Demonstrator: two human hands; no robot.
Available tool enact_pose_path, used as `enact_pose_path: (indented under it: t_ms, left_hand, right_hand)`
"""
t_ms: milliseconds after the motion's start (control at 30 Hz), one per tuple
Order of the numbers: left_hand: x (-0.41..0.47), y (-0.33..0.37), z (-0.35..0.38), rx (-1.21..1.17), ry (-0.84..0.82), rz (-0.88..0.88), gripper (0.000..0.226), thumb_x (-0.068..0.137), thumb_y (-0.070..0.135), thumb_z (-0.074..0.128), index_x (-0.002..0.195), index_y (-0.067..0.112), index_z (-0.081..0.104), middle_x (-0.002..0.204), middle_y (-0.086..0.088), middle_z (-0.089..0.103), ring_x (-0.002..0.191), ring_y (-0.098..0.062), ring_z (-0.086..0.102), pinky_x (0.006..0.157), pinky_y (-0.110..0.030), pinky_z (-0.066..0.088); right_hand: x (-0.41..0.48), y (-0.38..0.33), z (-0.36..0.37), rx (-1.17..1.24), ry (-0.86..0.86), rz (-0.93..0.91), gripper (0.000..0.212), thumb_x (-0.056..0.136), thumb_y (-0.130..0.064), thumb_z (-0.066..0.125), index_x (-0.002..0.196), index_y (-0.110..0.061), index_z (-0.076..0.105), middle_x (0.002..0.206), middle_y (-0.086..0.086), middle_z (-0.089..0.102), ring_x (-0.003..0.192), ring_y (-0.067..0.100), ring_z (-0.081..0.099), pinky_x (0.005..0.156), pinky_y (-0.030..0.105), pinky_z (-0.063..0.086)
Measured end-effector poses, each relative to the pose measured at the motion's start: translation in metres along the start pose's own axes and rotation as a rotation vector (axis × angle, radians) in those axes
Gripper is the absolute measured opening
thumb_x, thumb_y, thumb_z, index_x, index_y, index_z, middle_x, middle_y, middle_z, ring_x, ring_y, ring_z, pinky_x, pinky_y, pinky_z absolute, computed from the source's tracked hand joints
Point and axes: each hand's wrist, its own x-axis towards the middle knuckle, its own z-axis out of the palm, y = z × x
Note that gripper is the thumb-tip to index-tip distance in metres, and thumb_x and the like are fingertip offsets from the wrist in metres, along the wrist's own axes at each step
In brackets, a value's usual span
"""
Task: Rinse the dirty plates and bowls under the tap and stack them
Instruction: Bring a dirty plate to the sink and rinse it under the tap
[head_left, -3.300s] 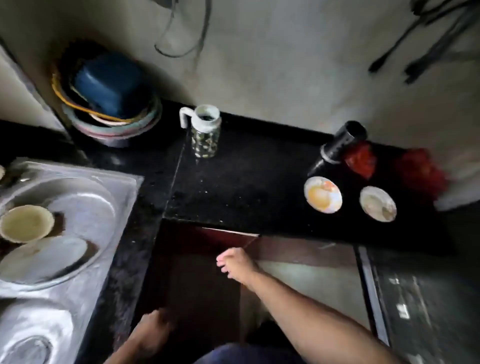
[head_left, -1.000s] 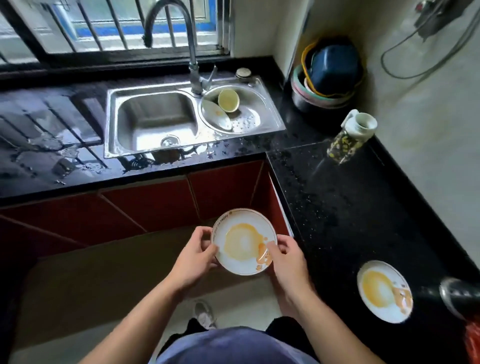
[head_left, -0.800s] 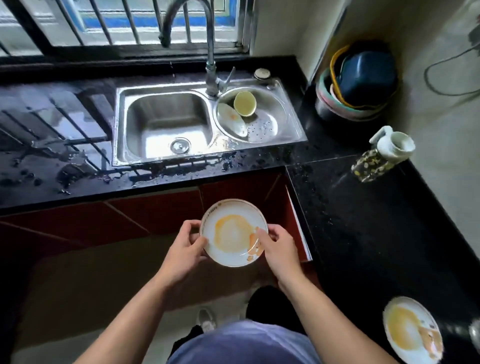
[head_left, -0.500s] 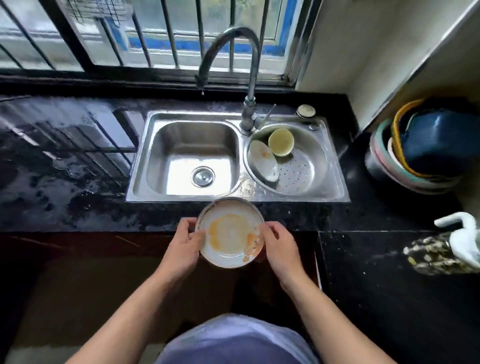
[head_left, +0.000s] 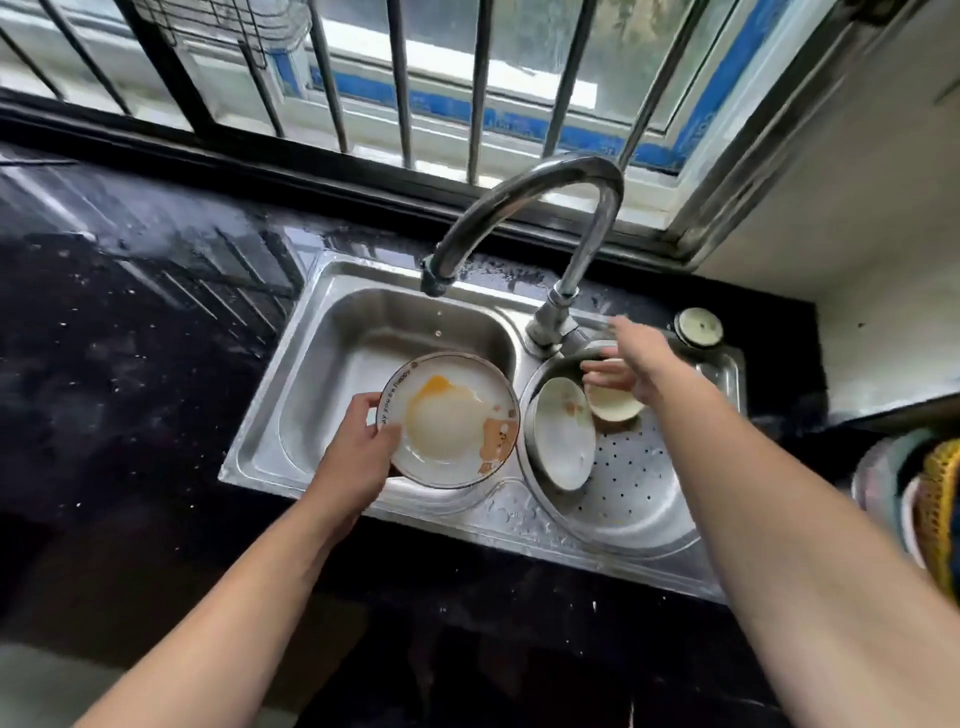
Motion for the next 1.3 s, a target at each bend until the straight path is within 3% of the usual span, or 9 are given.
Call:
enact_pose_path:
  t_ms: [67,200,300,533,633,733,967,1133,1300]
  left_hand:
    - [0.011,0.0,0.0,-0.003,0.017,-0.013,0.026,0.087,0.03,0.053,0.103,0.05,0.058,0.084,0.006,0.079,0.081,-0.021,0.074,0.088,-0.047,0.062]
    - [0.028,0.001,-0.002,-0.02,0.044,-0.056,0.027,0.085,0.032,0.052,0.097,0.055,0.058,0.081,0.008,0.078,0.08,-0.019,0.073,0.096,-0.053,0.059]
    - [0.035,0.001,-0.006,-0.036,0.055,-0.072,0.025,0.084,0.03,0.053,0.098,0.051,0.058,0.083,0.004,0.08,0.089,-0.027,0.074,0.097,-0.056,0.058]
    - [0.047,-0.001,-0.013,-0.074,0.046,-0.1,0.025,0.085,0.031,0.055,0.096,0.053,0.057,0.088,0.004,0.08,0.081,-0.02,0.077,0.084,-0.044,0.064]
    - [0.052,-0.004,-0.013,-0.105,0.046,-0.11,0.025,0.085,0.029,0.056,0.101,0.048,0.056,0.091,0.005,0.081,0.081,-0.019,0.078,0.086,-0.046,0.064]
    - [0.055,-0.005,-0.013,-0.118,0.053,-0.119,0.027,0.088,0.022,0.056,0.107,0.042,0.055,0.092,0.003,0.081,0.083,-0.019,0.079,0.083,-0.044,0.065]
    - [0.065,-0.005,-0.016,-0.079,0.032,-0.143,0.04,0.089,0.015,0.055,0.125,0.031,0.051,0.11,-0.012,0.075,0.093,-0.027,0.077,0.083,-0.047,0.065]
    - [0.067,-0.006,-0.019,-0.095,0.025,-0.135,0.035,0.082,0.018,0.056,0.102,0.047,0.056,0.108,-0.016,0.075,0.099,-0.035,0.076,0.08,-0.049,0.066]
    - [0.072,-0.009,-0.023,-0.116,0.024,-0.127,0.04,0.08,0.012,0.056,0.106,0.042,0.053,0.109,-0.026,0.073,0.102,-0.048,0.071,0.089,-0.062,0.061]
  right_hand:
    - [0.031,-0.018,0.01,-0.043,0.05,0.03,0.041,0.099,-0.03,0.051,0.129,-0.003,0.051,0.11,0.02,0.056,0.075,0.04,0.074,0.055,0.046,0.065]
    - [0.068,-0.019,0.018,-0.149,0.182,0.024,0.035,0.103,-0.018,0.043,0.115,0.011,0.059,0.104,0.023,0.071,0.068,0.035,0.071,0.074,0.043,0.066]
    - [0.072,-0.008,0.016,-0.202,0.177,-0.06,0.033,0.102,-0.012,0.048,0.125,0.007,0.06,0.104,0.02,0.072,0.072,0.025,0.073,0.056,0.031,0.063]
    - [0.063,0.012,0.019,-0.07,0.173,-0.029,0.016,0.101,-0.012,0.049,0.093,-0.007,0.063,0.119,0.027,0.071,0.073,0.024,0.073,0.071,0.036,0.066]
    - [0.049,0.008,0.026,-0.11,0.287,0.013,0.034,0.1,-0.018,0.043,0.127,0.001,0.051,0.138,0.027,0.057,0.108,0.038,0.069,0.096,0.05,0.058]
    - [-0.001,0.018,0.043,-0.398,0.496,-0.208,0.044,0.094,-0.019,0.05,0.135,-0.004,0.048,0.144,0.023,0.044,0.128,0.041,0.049,0.111,0.044,0.038]
    - [-0.124,0.064,0.116,-0.591,0.087,-0.765,0.028,0.088,-0.006,0.059,0.115,-0.009,0.066,0.129,0.003,0.058,0.125,0.016,0.051,0.104,0.005,0.029]
    - [-0.113,0.052,0.155,-0.876,-0.2,-0.667,0.047,0.093,-0.014,0.053,0.139,-0.007,0.055,0.155,0.007,0.043,0.143,0.025,0.038,0.116,0.035,0.035]
    - [-0.1,0.046,0.185,-1.156,-0.384,-0.717,0.029,0.095,-0.014,0.05,0.121,-0.003,0.056,0.145,0.014,0.047,0.14,0.036,0.041,0.109,0.047,0.041]
